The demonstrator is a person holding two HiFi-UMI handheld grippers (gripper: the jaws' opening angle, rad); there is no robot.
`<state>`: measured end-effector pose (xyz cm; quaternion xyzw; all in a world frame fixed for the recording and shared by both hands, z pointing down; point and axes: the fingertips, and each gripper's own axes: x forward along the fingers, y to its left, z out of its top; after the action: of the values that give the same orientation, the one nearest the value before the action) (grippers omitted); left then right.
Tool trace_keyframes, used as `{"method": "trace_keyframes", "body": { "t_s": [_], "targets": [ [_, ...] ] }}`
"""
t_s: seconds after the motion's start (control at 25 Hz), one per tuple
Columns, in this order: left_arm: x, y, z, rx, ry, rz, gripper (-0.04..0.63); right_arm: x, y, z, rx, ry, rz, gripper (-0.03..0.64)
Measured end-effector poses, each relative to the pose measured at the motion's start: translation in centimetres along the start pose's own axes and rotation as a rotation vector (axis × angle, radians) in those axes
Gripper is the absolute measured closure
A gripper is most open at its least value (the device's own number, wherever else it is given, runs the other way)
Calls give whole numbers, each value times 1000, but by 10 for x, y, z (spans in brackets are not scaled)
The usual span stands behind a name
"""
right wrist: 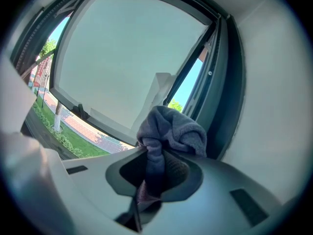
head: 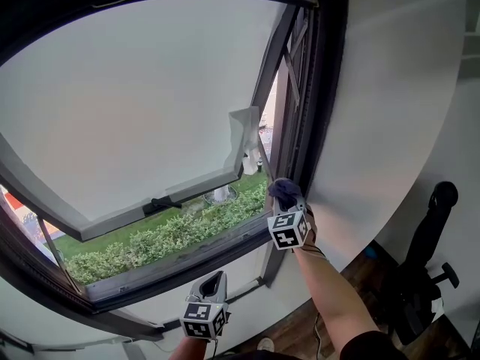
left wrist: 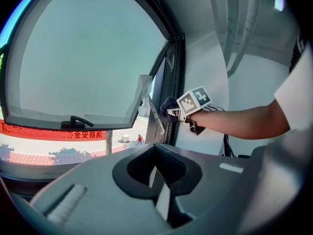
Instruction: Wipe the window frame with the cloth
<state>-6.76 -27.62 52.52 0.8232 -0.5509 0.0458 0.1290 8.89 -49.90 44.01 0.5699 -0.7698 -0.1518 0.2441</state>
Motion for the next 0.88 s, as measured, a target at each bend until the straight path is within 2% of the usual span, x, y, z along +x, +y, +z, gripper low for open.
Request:
{"method": "trace_keyframes", "body": {
  "t_s": [0.64, 0.88],
  "targets": [
    [16, -12, -2, -2, 31, -10, 588, 10, 32, -51, -17, 75, 74, 551],
    [23, -14, -19, 3, 61, -22, 588, 14, 42, -66, -14, 93, 100, 551]
  ]
}}
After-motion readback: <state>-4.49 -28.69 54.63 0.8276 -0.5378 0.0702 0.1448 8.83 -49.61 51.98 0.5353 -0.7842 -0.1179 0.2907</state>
